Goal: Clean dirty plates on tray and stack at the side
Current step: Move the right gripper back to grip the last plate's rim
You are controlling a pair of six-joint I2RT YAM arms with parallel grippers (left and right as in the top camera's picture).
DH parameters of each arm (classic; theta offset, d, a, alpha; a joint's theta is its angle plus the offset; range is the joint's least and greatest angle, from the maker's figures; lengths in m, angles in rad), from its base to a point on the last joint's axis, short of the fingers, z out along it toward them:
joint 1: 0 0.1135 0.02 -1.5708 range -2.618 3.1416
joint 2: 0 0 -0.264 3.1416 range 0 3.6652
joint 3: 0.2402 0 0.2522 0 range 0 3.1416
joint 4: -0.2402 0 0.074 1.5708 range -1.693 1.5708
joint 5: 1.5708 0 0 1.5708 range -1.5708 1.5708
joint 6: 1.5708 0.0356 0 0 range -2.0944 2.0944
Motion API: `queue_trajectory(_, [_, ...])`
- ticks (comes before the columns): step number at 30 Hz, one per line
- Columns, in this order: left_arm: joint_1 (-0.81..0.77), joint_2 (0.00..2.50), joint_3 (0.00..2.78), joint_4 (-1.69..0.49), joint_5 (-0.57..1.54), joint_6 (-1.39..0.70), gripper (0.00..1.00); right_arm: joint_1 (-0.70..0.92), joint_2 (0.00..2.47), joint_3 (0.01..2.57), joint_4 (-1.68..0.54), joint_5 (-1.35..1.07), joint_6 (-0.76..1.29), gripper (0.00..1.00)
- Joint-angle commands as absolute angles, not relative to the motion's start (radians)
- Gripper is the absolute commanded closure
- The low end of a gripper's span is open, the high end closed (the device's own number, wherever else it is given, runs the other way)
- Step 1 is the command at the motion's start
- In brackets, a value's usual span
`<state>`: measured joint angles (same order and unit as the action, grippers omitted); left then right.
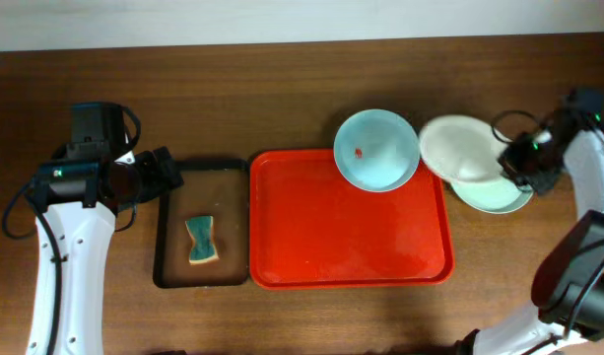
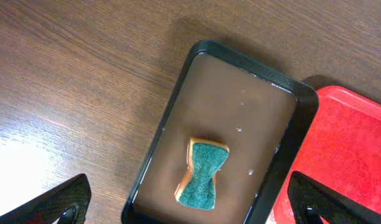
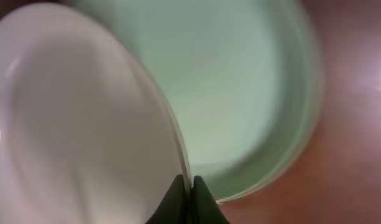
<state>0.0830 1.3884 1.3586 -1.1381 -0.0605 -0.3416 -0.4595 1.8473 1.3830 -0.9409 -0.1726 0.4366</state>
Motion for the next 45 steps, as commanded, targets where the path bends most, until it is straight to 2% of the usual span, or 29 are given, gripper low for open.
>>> queue_trajectory(1, [0.088, 1.386, 1.362, -1.139, -0.068, -0.355, 0.01, -0.555, 1.841, 1.273, -0.862, -0.141, 0.466, 0.96])
queue_trajectory(3, [0.088, 1.386, 1.362, -1.139, -0.068, -0.355, 0.01, -0.632, 1.841, 1.190, -0.791, -0.142, 0.488, 0.96])
queue_trajectory(5, [0.088, 1.386, 1.362, -1.139, -0.068, -0.355, 0.01, -0.642, 1.841, 1.164, -0.763, -0.143, 0.488, 0.95])
queue_trajectory(6, [0.088, 1.386, 1.362, -1.139, -0.068, -0.355, 0.01, -0.638, 1.841, 1.165, -0.762, -0.150, 0.488, 0.85])
queue_trajectory(7, [0.088, 1.386, 1.362, -1.139, -0.068, -0.355, 0.01, -0.628, 1.841, 1.164, -0.762, -0.150, 0.487, 0.53])
queue_trajectory(8, [0.088, 1.386, 1.362, -1.139, -0.068, -0.355, 0.01, -0.607, 1.841, 1.165, -0.761, -0.160, 0.453, 0.32])
queue_trajectory(9, [0.088, 1.386, 1.362, -1.139, -0.068, -0.355, 0.01, -0.569, 1.841, 1.165, -0.743, -0.196, 0.343, 0.20])
queue_trajectory(10, [0.088, 1.386, 1.362, -1.139, -0.068, -0.355, 0.01, -0.527, 1.841, 1.171, -0.734, -0.197, 0.299, 0.18])
queue_trajectory(12, [0.088, 1.386, 1.362, -1.139, -0.068, -0.355, 0.01, -0.445, 1.841, 1.245, -0.775, -0.150, 0.261, 0.18])
queue_trajectory(14, [0.088, 1.386, 1.362, -1.139, -0.068, -0.355, 0.01, -0.344, 1.841, 1.364, -0.855, -0.094, 0.224, 0.27])
queue_trajectory(16, [0.088, 1.386, 1.362, -1.139, -0.068, -0.355, 0.01, -0.242, 1.841, 1.406, -0.861, -0.035, 0.220, 0.44])
queue_trajectory(17, [0.088, 1.386, 1.362, -1.139, -0.068, -0.355, 0.01, -0.216, 1.841, 1.406, -0.855, -0.035, 0.220, 0.45])
queue_trajectory(18, [0.088, 1.386, 1.362, -1.139, -0.068, -0.355, 0.01, -0.172, 1.841, 1.406, -0.837, -0.036, 0.220, 0.51])
queue_trajectory(21, [0.088, 1.386, 1.362, -1.139, -0.068, -0.355, 0.01, -0.038, 1.841, 1.400, -0.757, -0.036, 0.216, 0.55])
queue_trajectory(27, [0.088, 1.386, 1.362, -1.139, -0.068, -0.355, 0.01, 0.020, 1.975, 1.390, -0.707, -0.032, 0.217, 0.57])
queue_trajectory(28, [0.088, 1.386, 1.362, -1.139, -0.068, -0.355, 0.01, 0.020, 2.006, 1.390, -0.707, -0.033, 0.217, 0.69])
queue_trajectory(29, [0.088, 1.386, 1.362, -1.139, -0.068, -0.355, 0.01, 0.020, 2.012, 1.390, -0.710, -0.038, 0.217, 0.91])
queue_trajectory(30, [0.088, 1.386, 1.362, -1.139, -0.068, -0.355, 0.01, 0.020, 2.007, 1.390, -0.714, -0.060, 0.217, 0.96])
queue_trajectory(35, [0.088, 1.386, 1.362, -1.139, -0.068, -0.355, 0.01, 0.077, 1.817, 1.405, -0.966, -0.263, 0.218, 0.96])
queue_trajectory(37, [0.088, 1.386, 1.362, -1.139, -0.068, -0.355, 0.01, 0.125, 1.820, 1.395, -1.053, -0.281, 0.284, 0.96])
queue_trajectory(42, [0.088, 1.386, 1.362, -1.139, -0.068, -0.355, 0.01, 0.242, 1.824, 1.243, -0.937, -0.277, 0.457, 0.96])
queue_trajectory(45, [0.088, 1.386, 1.362, -1.139, -0.068, -0.355, 0.01, 0.257, 1.824, 1.174, -0.863, -0.277, 0.473, 0.95])
